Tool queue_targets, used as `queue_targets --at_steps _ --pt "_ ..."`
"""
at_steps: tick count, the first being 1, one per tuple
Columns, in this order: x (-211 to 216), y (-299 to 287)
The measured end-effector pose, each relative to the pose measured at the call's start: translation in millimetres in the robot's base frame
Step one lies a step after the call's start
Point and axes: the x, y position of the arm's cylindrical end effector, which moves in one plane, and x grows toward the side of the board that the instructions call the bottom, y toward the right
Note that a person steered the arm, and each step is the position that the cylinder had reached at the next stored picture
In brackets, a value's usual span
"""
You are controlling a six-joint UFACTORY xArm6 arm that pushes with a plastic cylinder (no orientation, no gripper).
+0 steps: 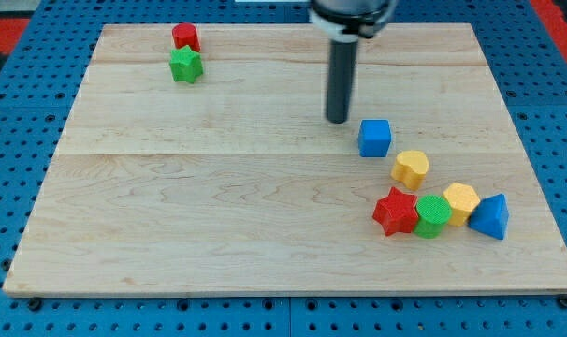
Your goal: Slide the green star to the left of the blue cube
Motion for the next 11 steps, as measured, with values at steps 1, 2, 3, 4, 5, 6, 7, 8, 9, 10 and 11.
queue_targets --at_steps 1,2,3,4,5,6,7,8,9,10,11 --pt "54 33" --pt "95 30" --pt "44 -51" --pt "31 -164" --pt "-15 -288" --pt "-104 -315" --pt "-134 -239" --pt "-39 -142" --pt "-1 -116" --pt "-66 -137" --pt "-11 -211"
